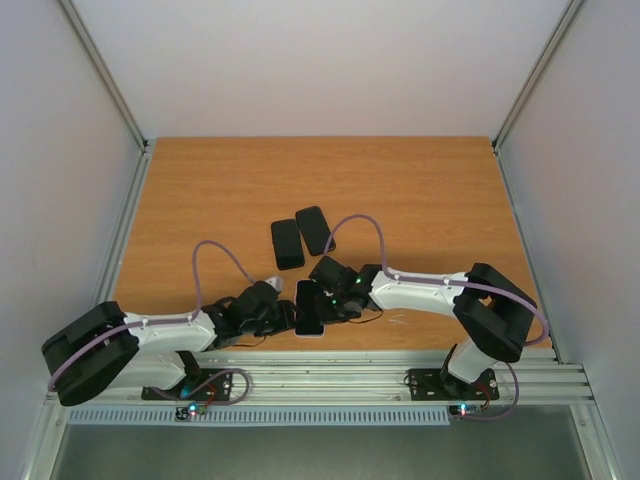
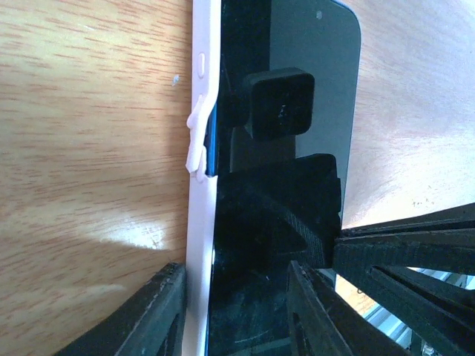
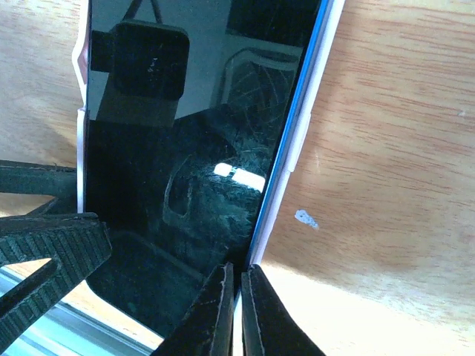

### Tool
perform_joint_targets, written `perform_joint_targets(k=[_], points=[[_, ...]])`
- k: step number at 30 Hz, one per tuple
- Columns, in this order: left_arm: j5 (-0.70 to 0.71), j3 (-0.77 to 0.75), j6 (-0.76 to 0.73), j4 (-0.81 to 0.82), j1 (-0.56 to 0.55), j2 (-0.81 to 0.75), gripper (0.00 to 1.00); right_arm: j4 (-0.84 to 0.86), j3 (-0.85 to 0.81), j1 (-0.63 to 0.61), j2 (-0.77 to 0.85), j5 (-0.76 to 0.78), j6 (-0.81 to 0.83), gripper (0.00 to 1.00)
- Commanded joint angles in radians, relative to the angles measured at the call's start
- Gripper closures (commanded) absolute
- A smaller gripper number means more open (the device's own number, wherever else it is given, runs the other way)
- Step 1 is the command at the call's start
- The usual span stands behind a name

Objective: Put the phone into the phone case

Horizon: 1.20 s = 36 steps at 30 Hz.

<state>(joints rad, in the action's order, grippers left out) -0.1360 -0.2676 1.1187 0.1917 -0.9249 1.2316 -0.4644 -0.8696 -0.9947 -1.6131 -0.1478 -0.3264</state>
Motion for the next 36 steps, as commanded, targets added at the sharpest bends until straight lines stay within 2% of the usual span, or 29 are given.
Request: perform_joint_targets(k=[1, 12, 16, 24, 31, 36], points=[[-0.009, -0.001, 0.007, 0.021, -0.025, 0.001, 0.6, -0.043, 0.005, -0.027, -0.128, 0.14, 0.041, 0.94], [0.047, 0.002, -0.007, -0.115, -0.023, -0.114, 0.54, -0.075, -0.029, -0.03, -0.236, 0.195, 0.074, 0.92], [0.027, -0.014, -0.023, -0.144, -0.022, -0.114, 0.54, -0.04, -0.007, -0.03, -0.126, 0.11, 0.073, 0.89], [-0.02, -0.041, -0.048, -0.151, -0.023, -0.077, 0.54, -0.033, 0.039, -0.03, 0.093, 0.061, 0.041, 0.79], [-0.01, -0.06, -0.068, -0.18, -0.013, -0.076, 0.54, -0.033, 0.047, -0.019, 0.148, 0.084, 0.072, 0.73], [-0.035, -0.121, -0.144, -0.275, 0.069, -0.091, 0.53, -0.019, 0.002, 0.049, 0.141, 0.053, 0.163, 0.7]])
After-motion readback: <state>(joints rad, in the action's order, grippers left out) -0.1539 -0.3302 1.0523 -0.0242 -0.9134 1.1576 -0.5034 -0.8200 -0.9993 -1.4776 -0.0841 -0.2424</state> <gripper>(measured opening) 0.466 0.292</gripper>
